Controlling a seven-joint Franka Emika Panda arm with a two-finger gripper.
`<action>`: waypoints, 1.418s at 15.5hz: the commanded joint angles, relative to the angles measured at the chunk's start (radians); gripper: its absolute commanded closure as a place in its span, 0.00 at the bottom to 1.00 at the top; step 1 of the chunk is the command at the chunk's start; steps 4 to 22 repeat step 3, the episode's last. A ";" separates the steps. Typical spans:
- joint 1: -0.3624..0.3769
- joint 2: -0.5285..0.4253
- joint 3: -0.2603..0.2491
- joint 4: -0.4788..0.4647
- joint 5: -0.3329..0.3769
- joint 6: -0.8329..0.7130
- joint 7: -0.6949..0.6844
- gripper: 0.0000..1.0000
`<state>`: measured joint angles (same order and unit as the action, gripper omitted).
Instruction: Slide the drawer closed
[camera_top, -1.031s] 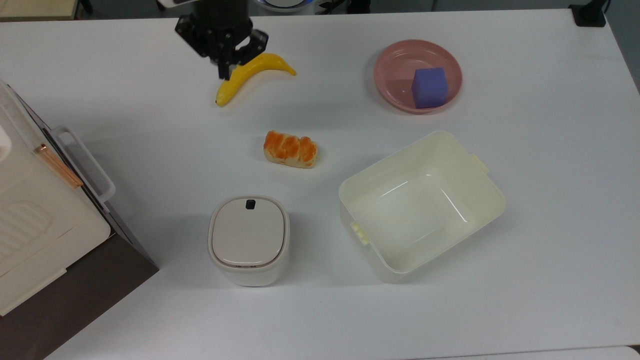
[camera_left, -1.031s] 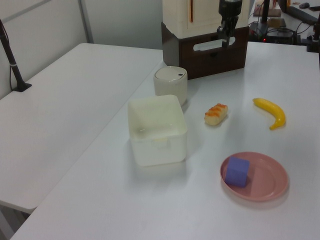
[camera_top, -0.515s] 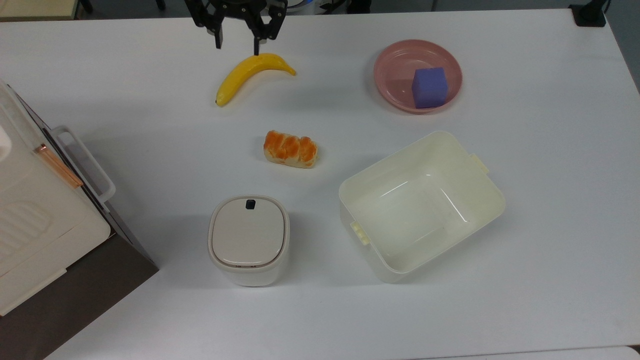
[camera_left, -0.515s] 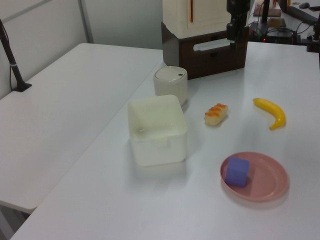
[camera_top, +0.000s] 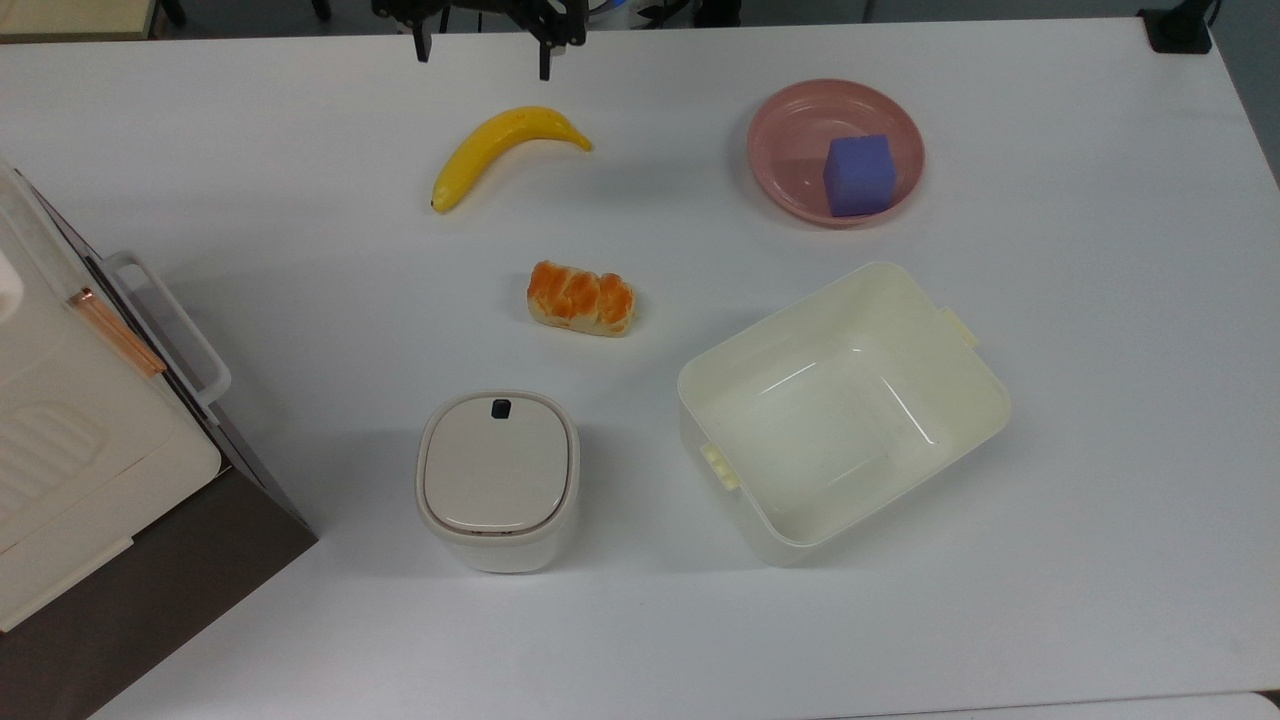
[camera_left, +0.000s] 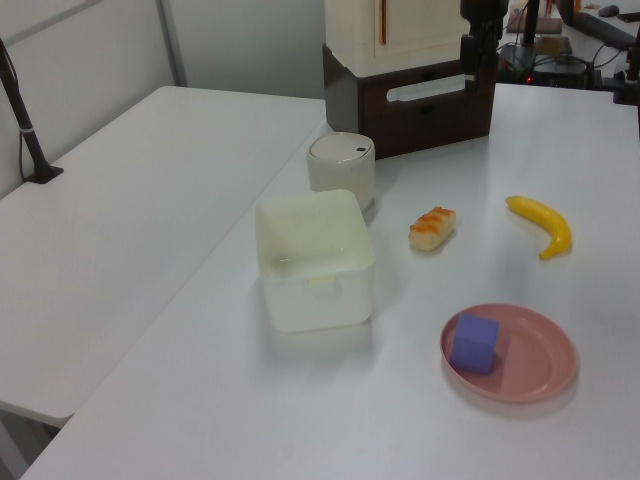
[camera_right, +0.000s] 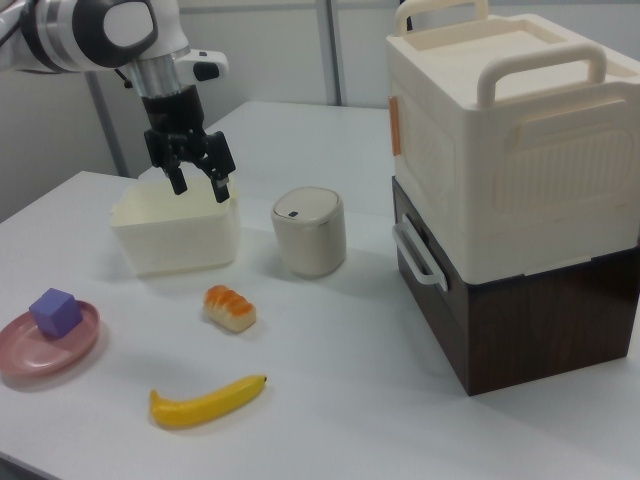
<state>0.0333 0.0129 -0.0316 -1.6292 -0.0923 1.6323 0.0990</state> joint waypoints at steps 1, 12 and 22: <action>0.010 -0.044 -0.028 -0.014 0.063 -0.029 -0.051 0.00; 0.008 -0.051 -0.028 -0.014 0.065 -0.040 -0.051 0.00; 0.008 -0.051 -0.028 -0.014 0.065 -0.040 -0.051 0.00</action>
